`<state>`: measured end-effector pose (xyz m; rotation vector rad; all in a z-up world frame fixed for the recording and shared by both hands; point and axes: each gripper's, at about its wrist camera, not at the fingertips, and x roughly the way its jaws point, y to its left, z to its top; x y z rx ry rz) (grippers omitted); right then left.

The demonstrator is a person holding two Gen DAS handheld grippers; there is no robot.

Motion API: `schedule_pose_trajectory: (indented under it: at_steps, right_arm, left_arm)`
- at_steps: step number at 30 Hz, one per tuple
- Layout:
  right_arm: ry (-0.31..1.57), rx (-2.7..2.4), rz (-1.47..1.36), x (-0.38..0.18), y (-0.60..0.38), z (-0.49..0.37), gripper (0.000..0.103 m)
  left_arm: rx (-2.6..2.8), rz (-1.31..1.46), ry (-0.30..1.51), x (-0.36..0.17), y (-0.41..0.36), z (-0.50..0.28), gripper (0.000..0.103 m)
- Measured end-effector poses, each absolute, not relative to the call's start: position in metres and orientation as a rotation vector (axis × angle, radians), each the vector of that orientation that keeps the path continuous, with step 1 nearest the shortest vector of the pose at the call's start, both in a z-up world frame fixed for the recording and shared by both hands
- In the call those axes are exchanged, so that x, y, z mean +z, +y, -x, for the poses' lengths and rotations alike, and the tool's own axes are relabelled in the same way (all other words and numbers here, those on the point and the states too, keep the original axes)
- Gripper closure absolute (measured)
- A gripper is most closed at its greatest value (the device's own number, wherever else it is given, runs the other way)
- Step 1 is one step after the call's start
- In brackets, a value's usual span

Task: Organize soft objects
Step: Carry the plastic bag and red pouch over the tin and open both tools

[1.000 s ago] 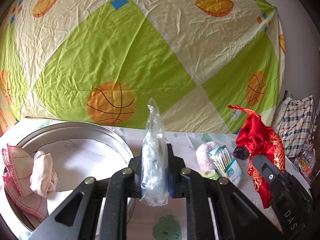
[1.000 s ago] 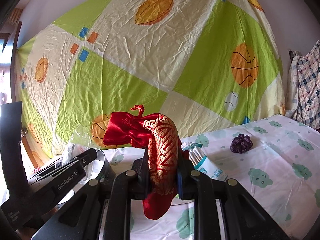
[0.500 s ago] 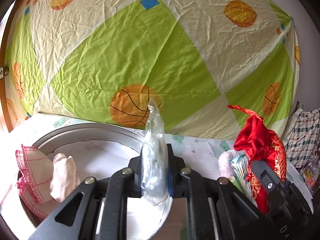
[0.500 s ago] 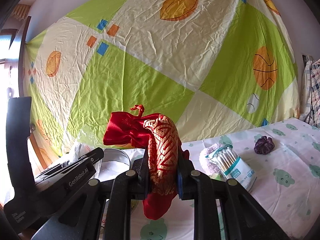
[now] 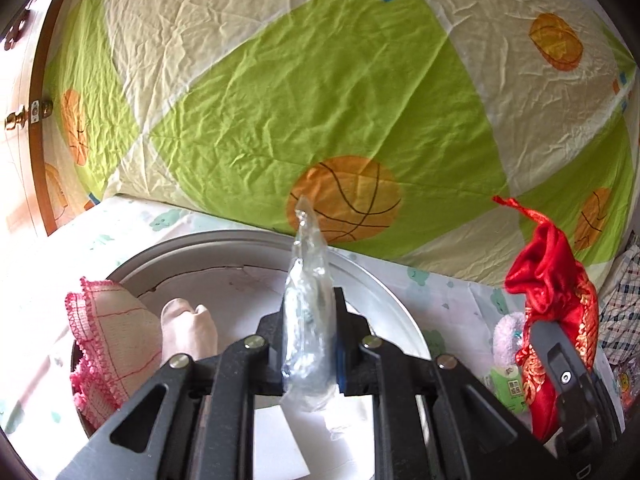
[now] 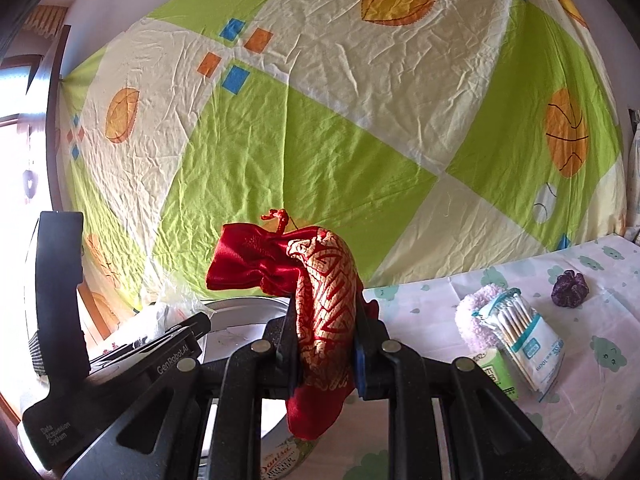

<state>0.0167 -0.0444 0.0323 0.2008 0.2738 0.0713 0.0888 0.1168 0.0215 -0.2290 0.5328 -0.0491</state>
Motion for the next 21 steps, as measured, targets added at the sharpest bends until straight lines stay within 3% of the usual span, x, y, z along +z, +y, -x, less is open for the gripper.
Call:
schedule_pose_trajectory:
  at_steps: [21]
  right_arm:
    - [0.444, 0.139, -0.218, 0.01, 0.004, -0.087, 0.08]
  left_arm:
    - [0.148, 0.178, 0.658, 0.011, 0.161, -0.112, 0.089]
